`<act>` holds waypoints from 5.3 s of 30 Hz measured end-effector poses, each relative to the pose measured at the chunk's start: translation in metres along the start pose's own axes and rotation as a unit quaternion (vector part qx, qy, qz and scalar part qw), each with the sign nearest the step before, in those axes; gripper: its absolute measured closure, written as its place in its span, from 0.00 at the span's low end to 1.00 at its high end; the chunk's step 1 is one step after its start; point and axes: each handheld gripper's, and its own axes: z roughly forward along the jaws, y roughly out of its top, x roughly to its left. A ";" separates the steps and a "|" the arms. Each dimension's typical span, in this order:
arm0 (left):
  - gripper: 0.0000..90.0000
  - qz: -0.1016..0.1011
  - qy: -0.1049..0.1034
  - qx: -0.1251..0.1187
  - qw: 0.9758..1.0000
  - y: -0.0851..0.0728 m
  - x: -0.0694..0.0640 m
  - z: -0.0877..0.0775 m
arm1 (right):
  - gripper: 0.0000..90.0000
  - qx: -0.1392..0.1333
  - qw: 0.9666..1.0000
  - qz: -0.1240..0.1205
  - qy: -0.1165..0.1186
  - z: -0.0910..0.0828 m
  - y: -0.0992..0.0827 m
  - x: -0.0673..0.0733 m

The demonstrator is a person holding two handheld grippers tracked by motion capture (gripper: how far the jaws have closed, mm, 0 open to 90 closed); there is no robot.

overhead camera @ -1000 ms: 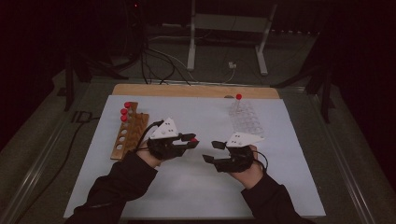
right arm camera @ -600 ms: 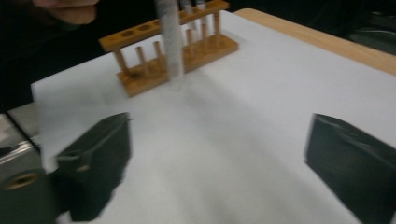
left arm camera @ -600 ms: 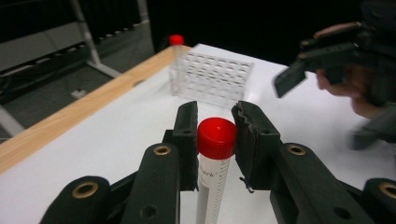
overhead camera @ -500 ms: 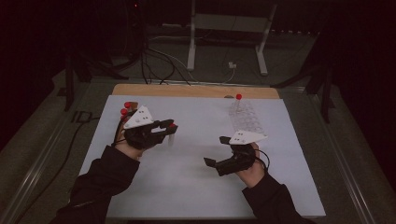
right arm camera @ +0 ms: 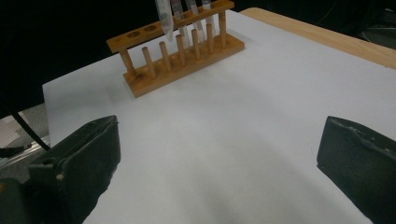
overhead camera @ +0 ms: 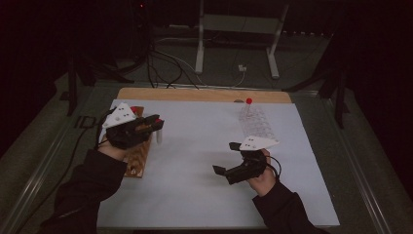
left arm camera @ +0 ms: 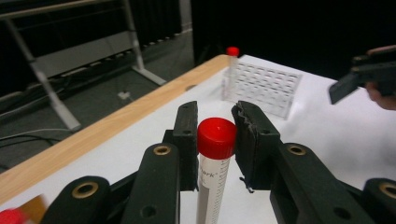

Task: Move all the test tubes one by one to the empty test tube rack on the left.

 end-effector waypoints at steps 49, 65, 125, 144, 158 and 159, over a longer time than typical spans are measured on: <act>0.80 -0.087 0.128 0.033 0.987 -0.080 0.068 -0.018 | 0.00 0.005 1.000 -0.001 0.005 0.000 0.000 -0.001; 0.80 -0.092 0.129 0.043 0.986 -0.098 0.064 -0.018 | 0.00 0.005 1.000 -0.001 0.006 -0.001 -0.001 -0.001; 0.02 -0.040 -0.071 0.041 0.996 -0.075 -0.033 -0.011 | 0.18 -0.003 0.979 0.069 -0.193 0.004 0.017 -0.143; 0.02 -0.035 -0.083 0.046 0.995 -0.075 -0.035 -0.010 | 0.57 0.075 0.961 0.113 -0.242 0.036 0.028 -0.202; 0.02 -0.034 -0.082 0.048 0.995 -0.076 -0.034 -0.011 | 0.82 0.089 0.956 0.131 -0.248 0.053 0.030 -0.210; 0.02 -0.035 -0.084 0.047 0.995 -0.076 -0.034 -0.011 | 0.82 0.089 0.955 0.130 -0.250 0.053 0.030 -0.210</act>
